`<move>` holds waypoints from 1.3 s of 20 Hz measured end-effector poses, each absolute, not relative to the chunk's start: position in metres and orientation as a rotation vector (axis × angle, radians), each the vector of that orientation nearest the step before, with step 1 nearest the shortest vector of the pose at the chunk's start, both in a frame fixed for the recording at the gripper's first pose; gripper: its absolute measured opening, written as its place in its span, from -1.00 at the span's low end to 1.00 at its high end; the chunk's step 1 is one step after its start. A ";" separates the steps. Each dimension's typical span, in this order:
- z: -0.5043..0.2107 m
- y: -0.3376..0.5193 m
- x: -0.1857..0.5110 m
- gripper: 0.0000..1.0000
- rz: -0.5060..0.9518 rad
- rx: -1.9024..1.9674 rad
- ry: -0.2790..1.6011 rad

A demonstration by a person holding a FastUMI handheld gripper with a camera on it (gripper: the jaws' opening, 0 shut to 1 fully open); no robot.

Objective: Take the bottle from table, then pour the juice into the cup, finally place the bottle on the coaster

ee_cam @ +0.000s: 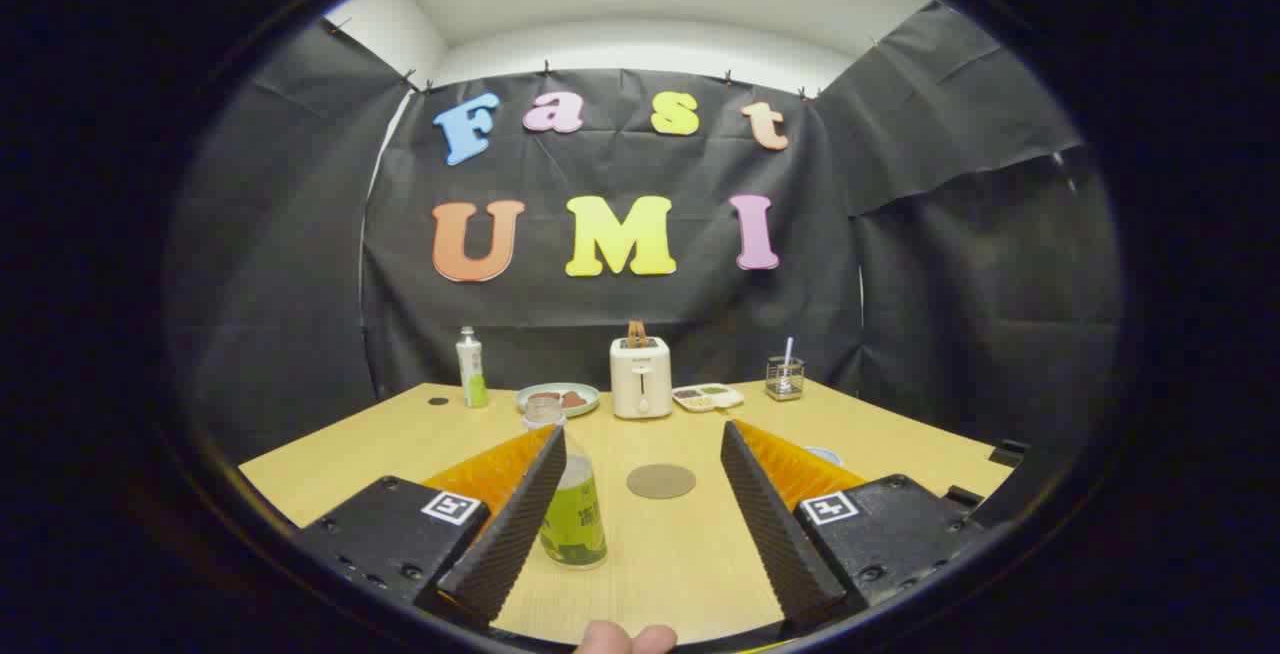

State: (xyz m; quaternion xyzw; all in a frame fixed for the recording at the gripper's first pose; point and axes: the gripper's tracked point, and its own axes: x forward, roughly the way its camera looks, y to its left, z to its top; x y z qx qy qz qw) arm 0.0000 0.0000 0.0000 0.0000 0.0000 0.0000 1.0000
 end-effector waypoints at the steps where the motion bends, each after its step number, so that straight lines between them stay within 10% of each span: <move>1: 0.001 -0.001 0.000 1.00 -0.002 -0.008 0.002; 26: 0.000 -0.006 -0.016 1.00 0.063 -0.028 0.002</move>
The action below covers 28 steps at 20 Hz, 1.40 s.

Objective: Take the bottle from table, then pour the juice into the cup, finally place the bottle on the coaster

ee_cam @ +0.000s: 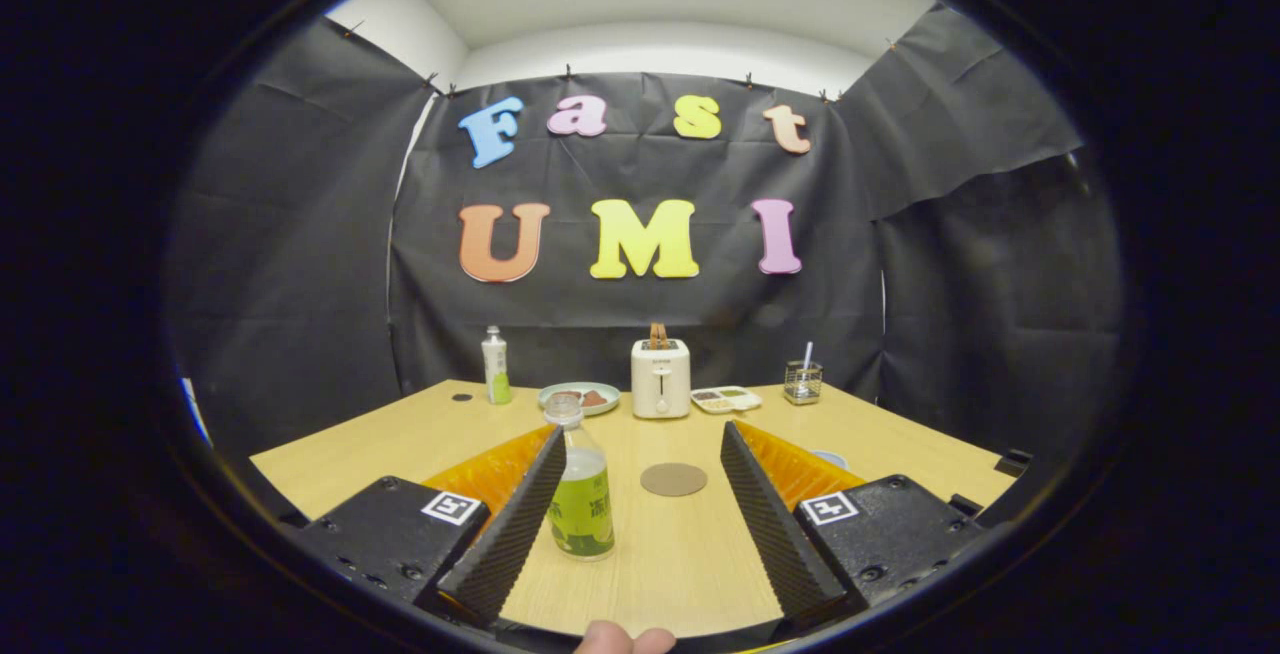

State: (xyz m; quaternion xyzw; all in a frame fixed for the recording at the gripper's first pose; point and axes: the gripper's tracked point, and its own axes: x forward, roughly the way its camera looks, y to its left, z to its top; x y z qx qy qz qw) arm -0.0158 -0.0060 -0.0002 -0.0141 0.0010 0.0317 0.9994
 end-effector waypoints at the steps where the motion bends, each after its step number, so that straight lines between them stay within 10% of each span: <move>1: -0.001 -0.005 -0.013 1.00 0.059 -0.030 0.002; 28: -0.113 0.059 0.059 1.00 0.152 -0.057 0.210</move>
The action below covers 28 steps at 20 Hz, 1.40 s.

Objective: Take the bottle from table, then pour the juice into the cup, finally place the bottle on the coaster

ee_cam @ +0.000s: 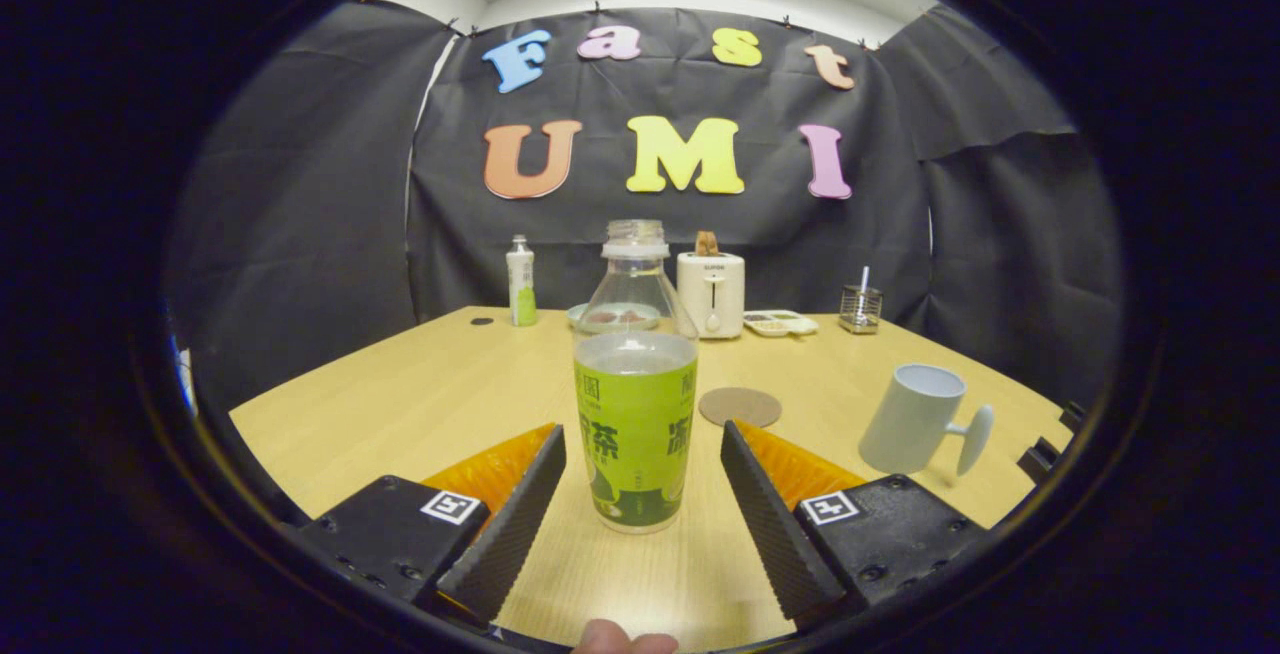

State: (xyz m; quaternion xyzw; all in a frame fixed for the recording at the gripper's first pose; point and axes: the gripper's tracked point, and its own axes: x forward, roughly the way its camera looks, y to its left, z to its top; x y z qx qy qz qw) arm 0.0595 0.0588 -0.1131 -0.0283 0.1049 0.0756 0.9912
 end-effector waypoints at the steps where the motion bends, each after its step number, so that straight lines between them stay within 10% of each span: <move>1: -0.118 0.062 0.064 1.00 0.152 -0.059 0.223; 28: -0.051 0.052 0.097 0.52 0.135 0.329 0.316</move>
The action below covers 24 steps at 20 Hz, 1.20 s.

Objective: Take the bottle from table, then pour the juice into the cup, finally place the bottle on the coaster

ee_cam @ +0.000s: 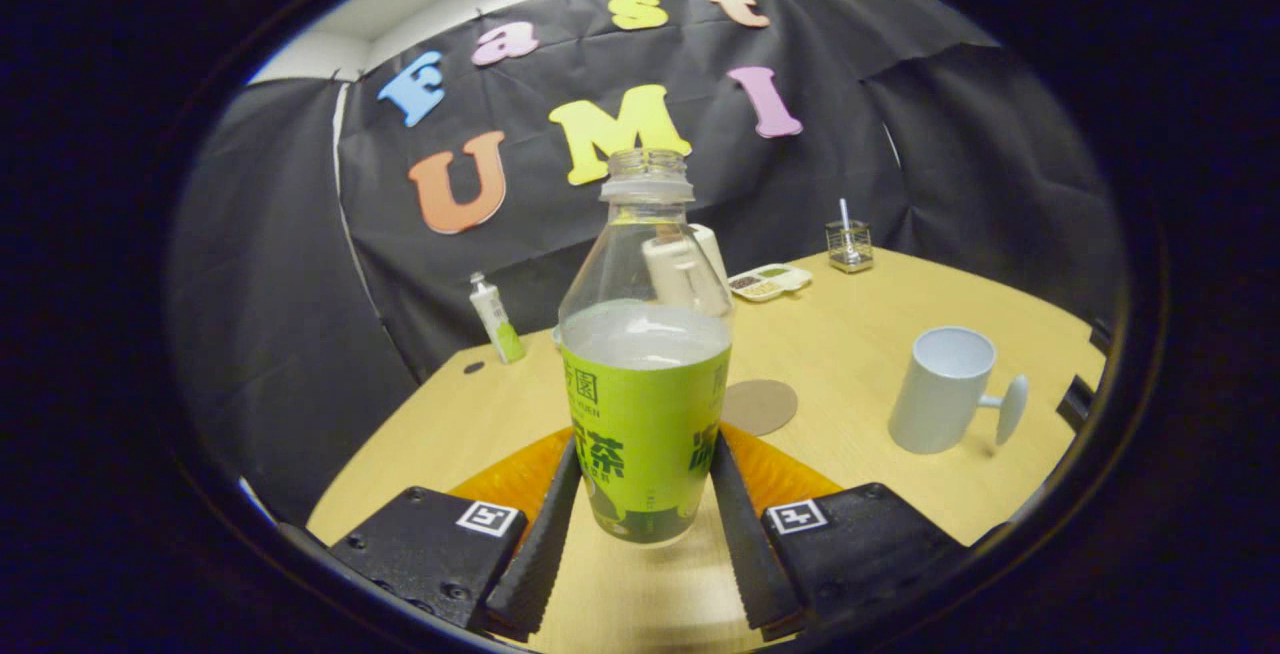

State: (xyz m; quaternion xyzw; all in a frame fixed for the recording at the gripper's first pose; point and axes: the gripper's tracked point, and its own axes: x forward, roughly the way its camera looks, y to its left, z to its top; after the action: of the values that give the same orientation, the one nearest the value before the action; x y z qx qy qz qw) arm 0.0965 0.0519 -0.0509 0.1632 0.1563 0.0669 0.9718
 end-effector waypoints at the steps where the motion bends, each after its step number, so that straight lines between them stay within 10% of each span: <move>1: -0.045 0.051 0.099 0.52 0.146 0.395 0.310; 24: 0.030 0.025 0.139 0.49 0.367 1.477 0.174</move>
State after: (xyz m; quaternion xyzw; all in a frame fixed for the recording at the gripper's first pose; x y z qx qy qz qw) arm 0.1393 0.0248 0.0300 0.6684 0.0789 0.1661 0.7207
